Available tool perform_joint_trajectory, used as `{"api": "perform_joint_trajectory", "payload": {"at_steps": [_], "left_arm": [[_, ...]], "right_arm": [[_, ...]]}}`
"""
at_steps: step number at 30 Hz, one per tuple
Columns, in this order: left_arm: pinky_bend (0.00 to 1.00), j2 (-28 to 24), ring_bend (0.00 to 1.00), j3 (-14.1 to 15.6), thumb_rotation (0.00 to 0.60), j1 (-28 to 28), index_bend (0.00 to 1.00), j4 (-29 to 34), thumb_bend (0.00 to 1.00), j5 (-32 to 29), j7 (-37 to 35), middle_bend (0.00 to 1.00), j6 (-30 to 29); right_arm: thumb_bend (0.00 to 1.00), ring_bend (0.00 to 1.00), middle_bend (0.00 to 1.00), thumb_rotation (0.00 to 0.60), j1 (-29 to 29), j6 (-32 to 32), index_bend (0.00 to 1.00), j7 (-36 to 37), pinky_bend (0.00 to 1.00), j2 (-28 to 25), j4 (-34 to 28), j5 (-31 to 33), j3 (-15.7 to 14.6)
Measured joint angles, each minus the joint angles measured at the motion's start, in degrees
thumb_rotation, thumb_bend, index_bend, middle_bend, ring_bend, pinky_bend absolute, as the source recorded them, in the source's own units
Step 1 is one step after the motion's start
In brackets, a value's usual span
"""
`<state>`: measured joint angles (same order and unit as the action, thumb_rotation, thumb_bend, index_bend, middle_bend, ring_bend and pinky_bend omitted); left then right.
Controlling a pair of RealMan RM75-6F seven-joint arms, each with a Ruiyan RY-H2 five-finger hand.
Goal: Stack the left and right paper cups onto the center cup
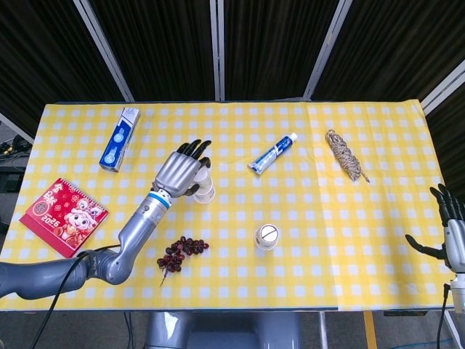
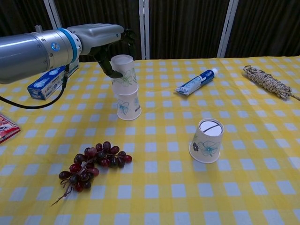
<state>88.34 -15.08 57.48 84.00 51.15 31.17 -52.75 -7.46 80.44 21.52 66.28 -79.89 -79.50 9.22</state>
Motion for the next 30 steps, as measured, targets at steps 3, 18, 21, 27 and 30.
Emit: {"api": "perform_joint_trajectory", "payload": {"at_steps": [3,18,21,27,30], "left_arm": [[0.0,0.4,0.0,0.5,0.6,0.2,0.16,-0.7,0.14,-0.7,0.1,0.0,0.8],[0.0,-2.7,0.0,4.2,0.6,-5.3,0.07,4.0,0.11,5.2,-3.7,0.0,-6.2],[0.0,-4.5,0.0,6.7,0.6,-9.2,0.05,5.8,0.11,9.8,-5.7,0.0,-10.9],[0.0,-8.2,0.0,12.2,0.6,-18.6,0.03,8.5,0.11,17.9,-9.6,0.0,-21.9],[0.0,-10.1,0.0,15.9,0.6,-24.4,0.01,8.8,0.11,21.4,-11.2,0.0,-28.3]], "right_arm": [[0.07,0.0,0.0,0.6,0.0,-0.1,0.05,0.0,0.0,0.0,0.0,0.0,0.0],[0.07,0.0,0.0,0.6,-0.2,-1.1,0.05,-1.9,0.0,0.0,-0.2,-0.1,-0.5],[0.07,0.0,0.0,0.6,-0.3,-1.0,0.05,-3.0,0.0,0.3,-0.3,-0.3,-0.7],[0.07,0.0,0.0,0.6,-0.6,-0.9,0.05,-5.5,0.0,0.9,-1.0,-1.1,-1.1],[0.07,0.0,0.0,0.6,-1.2,-1.0,0.06,-6.2,0.0,1.0,-2.3,-2.0,-1.2]]}}
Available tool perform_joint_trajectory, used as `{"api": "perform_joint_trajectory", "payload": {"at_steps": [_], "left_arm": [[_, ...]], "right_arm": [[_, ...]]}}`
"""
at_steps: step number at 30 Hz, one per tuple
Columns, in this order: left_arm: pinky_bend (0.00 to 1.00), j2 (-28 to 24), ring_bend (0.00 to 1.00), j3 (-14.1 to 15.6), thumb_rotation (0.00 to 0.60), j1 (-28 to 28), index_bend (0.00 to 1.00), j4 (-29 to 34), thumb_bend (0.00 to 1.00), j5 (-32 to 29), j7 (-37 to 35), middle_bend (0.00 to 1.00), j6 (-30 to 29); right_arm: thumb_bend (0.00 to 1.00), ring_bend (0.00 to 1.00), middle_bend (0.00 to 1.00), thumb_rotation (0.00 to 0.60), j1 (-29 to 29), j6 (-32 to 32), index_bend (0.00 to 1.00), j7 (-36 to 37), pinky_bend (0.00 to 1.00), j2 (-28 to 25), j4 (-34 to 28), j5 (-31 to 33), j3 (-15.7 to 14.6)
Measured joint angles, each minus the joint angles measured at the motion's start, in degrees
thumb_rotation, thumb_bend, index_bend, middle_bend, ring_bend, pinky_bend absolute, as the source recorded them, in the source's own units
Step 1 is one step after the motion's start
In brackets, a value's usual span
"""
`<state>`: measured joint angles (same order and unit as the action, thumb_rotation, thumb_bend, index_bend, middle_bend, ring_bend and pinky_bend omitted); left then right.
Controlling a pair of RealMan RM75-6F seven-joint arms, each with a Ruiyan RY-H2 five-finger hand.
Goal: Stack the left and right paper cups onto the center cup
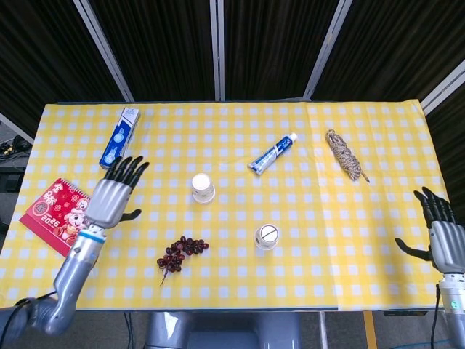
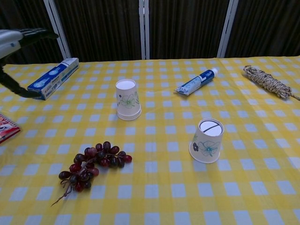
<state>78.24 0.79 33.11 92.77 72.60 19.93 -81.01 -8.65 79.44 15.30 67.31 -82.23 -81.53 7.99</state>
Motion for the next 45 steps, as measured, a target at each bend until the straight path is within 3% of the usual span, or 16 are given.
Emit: {"api": "perform_joint_trajectory", "payload": {"at_steps": [6,12,18,24,29,37,45], "left_arm": [[0.0,-3.4,0.0,6.5,0.6,-10.3,0.0,-1.1,0.11,5.5,-5.4,0.0,-8.6],[0.0,-5.0,0.0,8.1,0.6,-14.2,0.0,-3.2,0.11,8.3,-9.0,0.0,-10.9],[0.0,-6.7,0.0,7.6,0.6,-16.4,0.0,-5.3,0.11,10.8,-14.2,0.0,-11.6],[0.0,-8.2,0.0,6.7,0.6,-17.4,0.0,-5.2,0.11,12.2,-16.8,0.0,-10.8],[0.0,-9.2,0.0,6.1,0.6,-17.7,0.0,-4.6,0.11,12.7,-18.0,0.0,-9.5],[0.0,-9.7,0.0,4.7,0.6,-18.4,0.0,-3.9,0.11,14.0,-18.1,0.0,-7.8],[0.0,-9.7,0.0,3.6,0.6,-18.9,0.0,-4.0,0.11,14.5,-18.2,0.0,-6.9]], "right_arm": [[0.07,0.0,0.0,0.6,-1.4,-0.2,0.14,-4.4,0.0,-0.4,-3.4,-1.6,0.1],[0.08,0.0,0.0,0.6,-3.9,-1.9,0.26,-11.5,0.0,-1.2,-10.2,-3.0,0.4],[0.09,0.0,0.0,0.6,-8.8,-8.2,0.28,-20.6,0.01,-1.0,-20.0,-2.0,1.2],[0.09,0.0,0.0,0.6,-14.0,-14.8,0.25,-30.1,0.01,2.1,-24.7,3.0,2.1],[0.09,0.0,0.0,0.6,-17.7,-18.3,0.21,-38.6,0.01,5.6,-26.4,9.4,2.6],[0.09,0.0,0.0,0.6,-24.2,-20.7,0.19,-50.8,0.04,12.4,-27.2,24.9,2.9],[0.1,0.0,0.03,0.6,-27.1,-20.2,0.22,-53.9,0.12,14.8,-26.1,29.8,1.9]]}}
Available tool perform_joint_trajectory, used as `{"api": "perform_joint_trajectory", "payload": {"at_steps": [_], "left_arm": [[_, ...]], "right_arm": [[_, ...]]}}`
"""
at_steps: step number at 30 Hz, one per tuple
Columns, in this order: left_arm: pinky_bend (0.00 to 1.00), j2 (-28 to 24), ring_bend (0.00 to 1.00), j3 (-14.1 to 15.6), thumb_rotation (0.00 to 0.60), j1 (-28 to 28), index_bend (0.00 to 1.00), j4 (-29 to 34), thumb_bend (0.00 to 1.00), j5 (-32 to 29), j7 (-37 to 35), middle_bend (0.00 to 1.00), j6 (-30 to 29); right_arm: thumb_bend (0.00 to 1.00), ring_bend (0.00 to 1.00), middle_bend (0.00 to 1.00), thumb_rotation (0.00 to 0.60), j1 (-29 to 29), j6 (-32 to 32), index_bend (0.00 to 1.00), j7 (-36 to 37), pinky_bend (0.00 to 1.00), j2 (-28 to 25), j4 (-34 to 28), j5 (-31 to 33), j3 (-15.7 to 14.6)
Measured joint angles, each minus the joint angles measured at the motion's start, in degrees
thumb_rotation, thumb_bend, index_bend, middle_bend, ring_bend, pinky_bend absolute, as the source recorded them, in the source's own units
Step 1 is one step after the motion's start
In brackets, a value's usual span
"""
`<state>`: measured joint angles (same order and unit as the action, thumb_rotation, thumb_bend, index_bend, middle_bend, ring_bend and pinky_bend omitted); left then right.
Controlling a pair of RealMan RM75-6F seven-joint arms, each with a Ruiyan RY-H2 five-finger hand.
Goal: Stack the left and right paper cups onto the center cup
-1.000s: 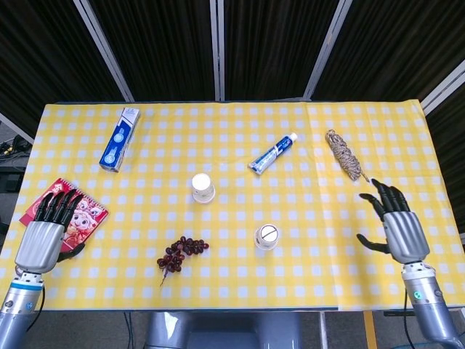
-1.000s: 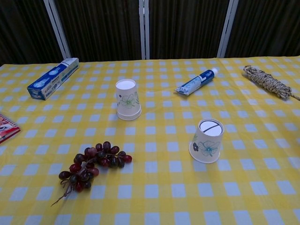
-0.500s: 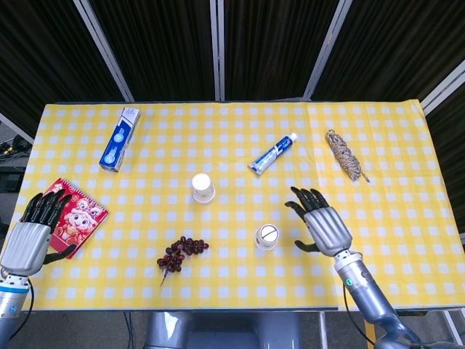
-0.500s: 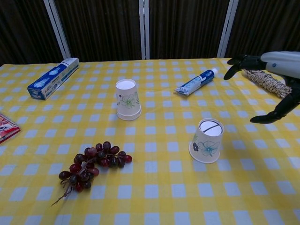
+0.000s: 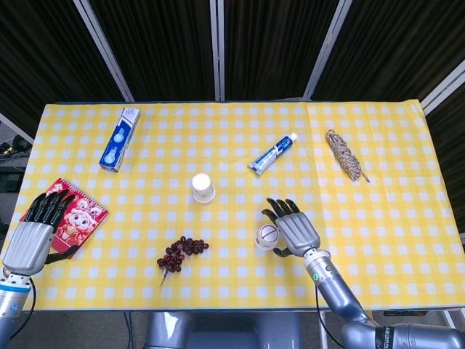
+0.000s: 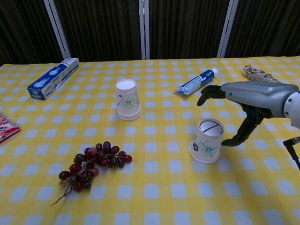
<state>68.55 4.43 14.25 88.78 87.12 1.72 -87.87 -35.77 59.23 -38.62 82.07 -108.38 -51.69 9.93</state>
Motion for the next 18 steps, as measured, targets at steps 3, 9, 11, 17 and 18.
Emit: {"api": "perform_joint_trajectory", "payload": {"at_steps": [3,9,11,17,18], "left_arm": [[0.0,0.0,0.0,-0.4,0.6,-0.2,0.0,0.0,0.11,0.4,-0.1,0.0,0.3],[0.0,-0.1,0.0,-1.0,0.6,-0.7,0.0,0.3,0.11,1.2,-0.2,0.0,0.7],[0.0,-0.1,0.0,-1.2,0.6,-0.8,0.0,0.3,0.11,1.4,-0.2,0.0,0.8],[0.0,-0.3,0.0,-2.0,0.6,-1.1,0.01,0.4,0.11,1.2,-0.7,0.0,1.5],[0.0,-0.3,0.0,-2.0,0.6,-1.2,0.01,0.5,0.11,1.3,-0.8,0.0,1.5]], "right_arm": [[0.11,0.0,0.05,0.6,-0.5,0.5,0.24,-0.1,0.16,0.6,0.7,0.6,-0.6],[0.12,0.0,0.08,0.6,-1.2,1.2,0.26,0.2,0.2,1.4,2.4,0.5,-1.4],[0.12,0.01,0.09,0.6,-1.4,1.2,0.28,0.6,0.21,1.6,2.8,0.9,-1.7],[0.16,0.15,0.21,0.6,-1.7,1.2,0.38,1.9,0.37,2.2,3.8,0.9,-2.5],[0.16,0.2,0.25,0.6,-1.8,1.1,0.41,2.0,0.41,2.4,4.1,0.9,-2.6]]}}
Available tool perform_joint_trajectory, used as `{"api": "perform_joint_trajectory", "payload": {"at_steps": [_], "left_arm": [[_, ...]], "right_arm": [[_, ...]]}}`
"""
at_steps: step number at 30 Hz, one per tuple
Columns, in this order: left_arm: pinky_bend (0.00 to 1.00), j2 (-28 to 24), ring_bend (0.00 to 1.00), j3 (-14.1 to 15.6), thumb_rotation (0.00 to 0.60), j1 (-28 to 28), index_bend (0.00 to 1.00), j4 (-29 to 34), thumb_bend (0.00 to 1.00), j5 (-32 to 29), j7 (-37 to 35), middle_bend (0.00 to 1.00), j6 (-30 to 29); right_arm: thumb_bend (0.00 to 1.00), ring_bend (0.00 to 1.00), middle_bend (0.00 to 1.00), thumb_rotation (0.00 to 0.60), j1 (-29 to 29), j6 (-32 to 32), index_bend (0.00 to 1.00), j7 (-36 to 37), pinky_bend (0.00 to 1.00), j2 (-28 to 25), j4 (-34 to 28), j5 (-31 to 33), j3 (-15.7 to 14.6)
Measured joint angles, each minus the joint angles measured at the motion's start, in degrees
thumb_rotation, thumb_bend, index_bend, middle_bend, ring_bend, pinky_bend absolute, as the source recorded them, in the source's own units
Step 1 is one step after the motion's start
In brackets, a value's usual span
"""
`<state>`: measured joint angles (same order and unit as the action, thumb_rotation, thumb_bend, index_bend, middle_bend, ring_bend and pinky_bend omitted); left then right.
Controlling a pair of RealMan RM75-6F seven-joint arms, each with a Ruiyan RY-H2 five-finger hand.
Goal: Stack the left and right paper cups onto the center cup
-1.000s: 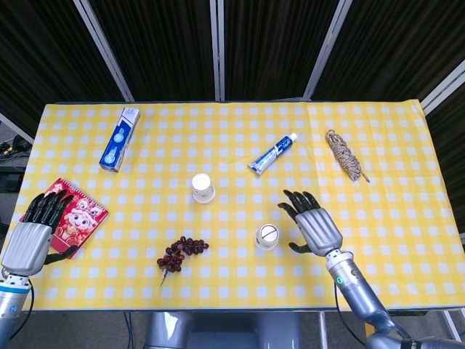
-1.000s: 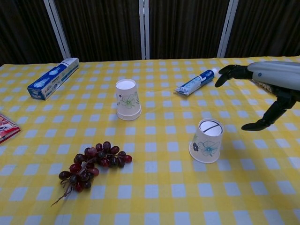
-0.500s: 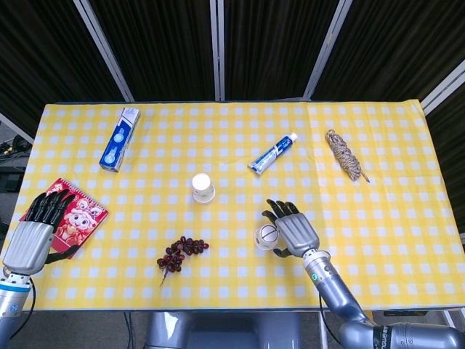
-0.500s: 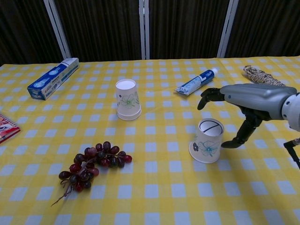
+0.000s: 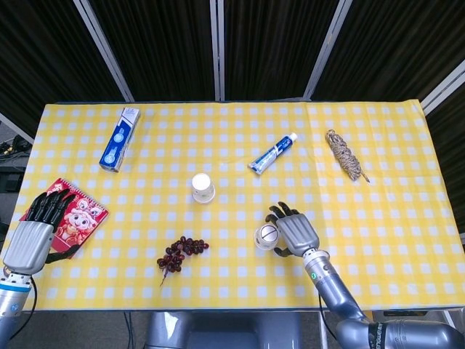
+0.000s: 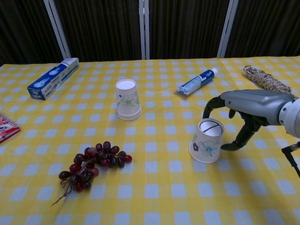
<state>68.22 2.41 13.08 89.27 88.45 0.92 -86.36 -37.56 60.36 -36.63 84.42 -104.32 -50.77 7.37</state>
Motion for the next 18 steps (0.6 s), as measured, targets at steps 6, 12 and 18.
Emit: {"api": "perform_joint_trajectory", "payload": {"at_steps": [6,12,18], "left_arm": [[0.0,0.1,0.0,-0.7,0.6,-0.3,0.01,-0.2,0.11,0.4,-0.8,0.0,0.2],[0.0,0.3,0.0,-1.4,0.6,-0.5,0.01,-0.5,0.11,0.2,-1.1,0.0,0.7],[0.0,0.4,0.0,-1.7,0.6,-0.5,0.02,-0.7,0.11,0.1,-0.9,0.0,1.6]], "right_arm": [[0.18,0.39,0.42,0.6,-0.2,0.7,0.55,1.7,0.55,1.9,1.9,-2.1,-0.3],[0.18,0.48,0.49,0.6,-0.3,2.4,0.63,3.1,0.59,2.7,2.5,-4.3,0.5],[0.18,0.48,0.48,0.6,-0.6,3.4,0.61,3.8,0.59,1.4,1.4,-5.0,2.0]]}}
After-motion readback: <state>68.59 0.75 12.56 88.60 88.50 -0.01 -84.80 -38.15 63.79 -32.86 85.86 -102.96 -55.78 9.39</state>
